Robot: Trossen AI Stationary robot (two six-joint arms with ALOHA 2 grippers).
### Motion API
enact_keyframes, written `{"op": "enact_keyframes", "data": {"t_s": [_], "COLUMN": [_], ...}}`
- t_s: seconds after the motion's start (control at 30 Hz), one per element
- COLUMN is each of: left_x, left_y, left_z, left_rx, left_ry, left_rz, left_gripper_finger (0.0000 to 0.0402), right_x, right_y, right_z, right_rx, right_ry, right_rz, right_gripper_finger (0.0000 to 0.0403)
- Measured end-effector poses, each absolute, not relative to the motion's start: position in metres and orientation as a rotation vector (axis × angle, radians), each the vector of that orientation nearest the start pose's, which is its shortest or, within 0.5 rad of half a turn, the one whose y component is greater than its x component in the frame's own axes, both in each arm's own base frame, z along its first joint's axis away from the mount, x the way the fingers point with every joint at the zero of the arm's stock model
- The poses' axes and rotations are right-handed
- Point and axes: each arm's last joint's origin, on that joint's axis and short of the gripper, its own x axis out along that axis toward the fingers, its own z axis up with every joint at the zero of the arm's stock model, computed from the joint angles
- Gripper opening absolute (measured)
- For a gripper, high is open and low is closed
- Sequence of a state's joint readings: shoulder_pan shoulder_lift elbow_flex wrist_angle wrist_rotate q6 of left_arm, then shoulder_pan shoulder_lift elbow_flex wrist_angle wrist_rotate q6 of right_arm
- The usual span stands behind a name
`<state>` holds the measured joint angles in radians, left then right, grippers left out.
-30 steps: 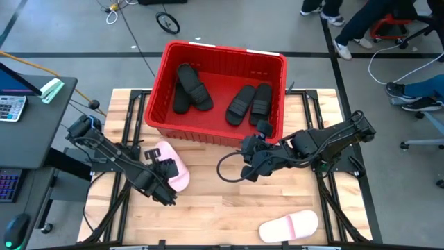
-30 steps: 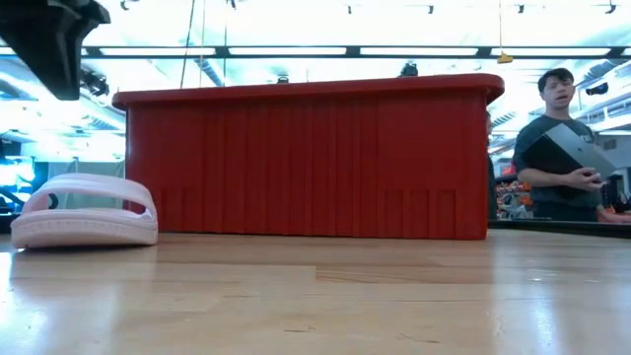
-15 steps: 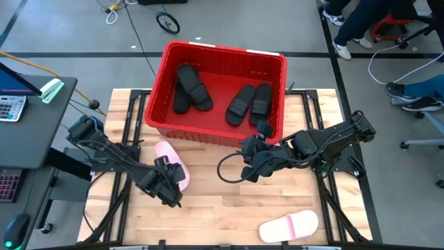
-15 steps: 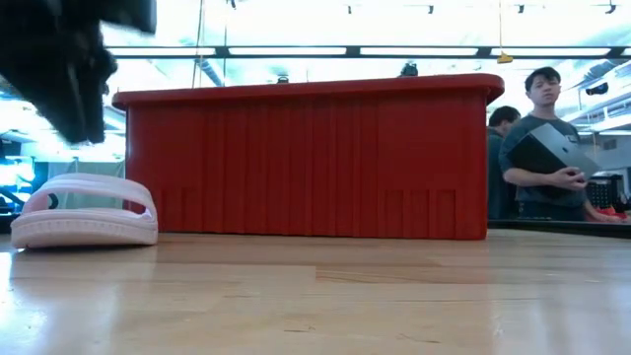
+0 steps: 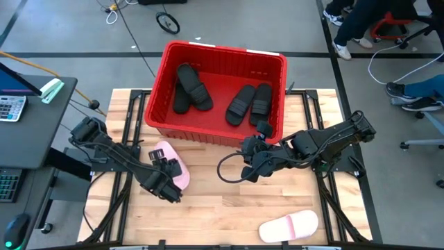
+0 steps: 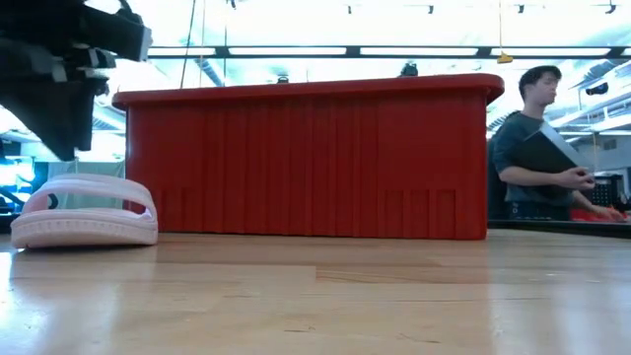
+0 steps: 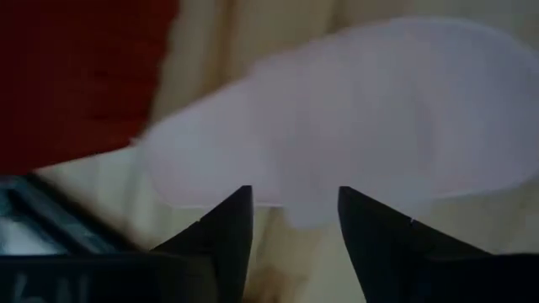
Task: Pick and place slides into bin
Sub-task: Put the top pink slide into the bin
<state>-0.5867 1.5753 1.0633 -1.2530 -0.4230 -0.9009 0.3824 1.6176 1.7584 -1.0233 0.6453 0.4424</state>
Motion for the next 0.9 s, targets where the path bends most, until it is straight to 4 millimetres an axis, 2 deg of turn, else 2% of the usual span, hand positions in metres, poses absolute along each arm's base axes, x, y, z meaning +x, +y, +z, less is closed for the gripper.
{"op": "enact_keyframes", "data": {"t_s": [0.1, 0.3, 0.5, 0.63, 0.77, 0.9], "left_x": [0.212, 0.217, 0.215, 0.202, 0.177, 0.147], "left_y": [-0.12, -0.111, -0.094, -0.083, -0.071, -0.057], "left_z": [0.209, 0.207, 0.218, 0.239, 0.261, 0.262], "left_rx": [0.166, 0.156, 0.132, 0.082, -0.024, -0.219], "left_ry": [1.386, 1.445, 1.474, 1.432, 1.305, 1.095], "left_rz": [0.583, 0.542, 0.536, 0.534, 0.493, 0.429], "left_gripper_finger": [0.0177, 0.0185, 0.0185, 0.0178, 0.0177, 0.0177], "right_x": [0.307, 0.307, 0.307, 0.307, 0.307, 0.307], "right_y": [0.105, 0.105, 0.105, 0.105, 0.105, 0.105], "right_z": [0.391, 0.391, 0.391, 0.391, 0.391, 0.391], "right_rx": [-0.016, -0.017, -0.017, -0.017, -0.017, -0.017], "right_ry": [0.692, 0.692, 0.692, 0.692, 0.693, 0.693], "right_rz": [-0.405, -0.405, -0.405, -0.405, -0.405, -0.405], "right_gripper_finger": [0.0128, 0.0128, 0.0128, 0.0128, 0.0128, 0.0128]}}
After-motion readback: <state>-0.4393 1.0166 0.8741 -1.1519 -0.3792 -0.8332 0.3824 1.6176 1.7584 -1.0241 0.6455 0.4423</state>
